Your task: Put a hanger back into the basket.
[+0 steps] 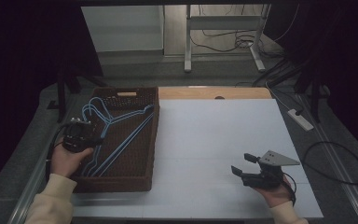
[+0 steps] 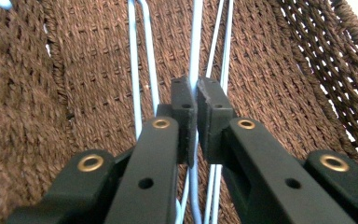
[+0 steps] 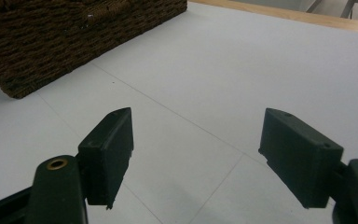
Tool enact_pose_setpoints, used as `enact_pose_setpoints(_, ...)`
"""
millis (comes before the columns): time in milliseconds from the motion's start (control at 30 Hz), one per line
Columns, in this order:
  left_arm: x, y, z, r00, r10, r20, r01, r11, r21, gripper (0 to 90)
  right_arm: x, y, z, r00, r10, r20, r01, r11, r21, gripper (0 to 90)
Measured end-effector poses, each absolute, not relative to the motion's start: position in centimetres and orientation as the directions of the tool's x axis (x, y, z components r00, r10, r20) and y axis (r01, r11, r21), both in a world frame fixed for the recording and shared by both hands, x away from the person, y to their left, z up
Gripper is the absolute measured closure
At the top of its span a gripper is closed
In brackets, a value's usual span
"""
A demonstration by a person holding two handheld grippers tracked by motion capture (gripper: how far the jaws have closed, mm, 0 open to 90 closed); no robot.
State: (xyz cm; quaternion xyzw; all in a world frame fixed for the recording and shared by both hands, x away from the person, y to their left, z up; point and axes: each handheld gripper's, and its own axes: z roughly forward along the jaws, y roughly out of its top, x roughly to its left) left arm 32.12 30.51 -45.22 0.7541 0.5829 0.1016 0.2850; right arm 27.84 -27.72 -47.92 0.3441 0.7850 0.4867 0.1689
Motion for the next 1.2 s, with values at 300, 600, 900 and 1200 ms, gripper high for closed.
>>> enact_pose_setpoints(300, 30.9, 30.3, -43.9, 0.332, 0.929, -0.163, 0.735, -0.146, 0.662, 56.1, 27.9, -27.8, -47.9, -0.705, 0.705, 0.077, 0.380, 0.283, 0.881, 26.2)
enact_pose_setpoints(600, 27.8, 29.3, -41.8, 0.476, 0.852, -0.216, 0.596, -0.131, 0.792, 38.8, 28.2, -28.2, -48.0, -0.704, 0.705, 0.088, 0.383, 0.272, 0.883, 25.6)
enact_pose_setpoints(900, 25.1, 27.2, -41.5, 0.528, 0.822, -0.212, 0.518, -0.114, 0.848, 34.8, 28.5, -28.4, -48.1, -0.712, 0.698, 0.077, 0.381, 0.291, 0.878, 24.0)
enact_pose_setpoints(1200, 23.0, 24.2, -42.8, 0.585, 0.786, -0.198, 0.484, -0.142, 0.863, 33.1, 28.6, -28.5, -48.2, -0.724, 0.687, 0.055, 0.378, 0.330, 0.865, 23.1)
